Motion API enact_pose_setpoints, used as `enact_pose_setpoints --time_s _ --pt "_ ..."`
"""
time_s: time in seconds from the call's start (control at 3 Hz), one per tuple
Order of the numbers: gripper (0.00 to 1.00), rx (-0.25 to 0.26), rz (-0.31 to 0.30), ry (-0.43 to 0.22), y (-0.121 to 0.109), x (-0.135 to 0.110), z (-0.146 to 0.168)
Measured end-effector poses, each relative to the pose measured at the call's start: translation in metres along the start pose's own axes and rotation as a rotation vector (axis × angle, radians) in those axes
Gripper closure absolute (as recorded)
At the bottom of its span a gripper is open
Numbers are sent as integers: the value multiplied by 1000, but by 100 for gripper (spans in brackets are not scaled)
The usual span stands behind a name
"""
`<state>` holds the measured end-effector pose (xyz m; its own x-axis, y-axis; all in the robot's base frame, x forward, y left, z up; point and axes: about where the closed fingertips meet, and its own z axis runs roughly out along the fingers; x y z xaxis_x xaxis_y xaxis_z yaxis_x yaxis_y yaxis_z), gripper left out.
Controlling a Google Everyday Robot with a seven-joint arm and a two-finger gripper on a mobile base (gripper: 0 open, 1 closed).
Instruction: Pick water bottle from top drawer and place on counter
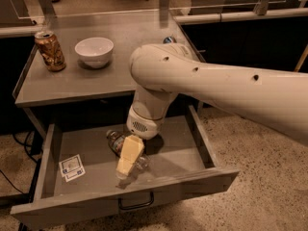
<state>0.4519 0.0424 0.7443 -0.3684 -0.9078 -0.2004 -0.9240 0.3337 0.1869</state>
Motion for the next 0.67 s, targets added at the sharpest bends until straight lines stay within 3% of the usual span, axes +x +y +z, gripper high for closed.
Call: enact_pose_setpoints --time_s 0.67 --pt "0 -30 24 -35 7 -12 12"
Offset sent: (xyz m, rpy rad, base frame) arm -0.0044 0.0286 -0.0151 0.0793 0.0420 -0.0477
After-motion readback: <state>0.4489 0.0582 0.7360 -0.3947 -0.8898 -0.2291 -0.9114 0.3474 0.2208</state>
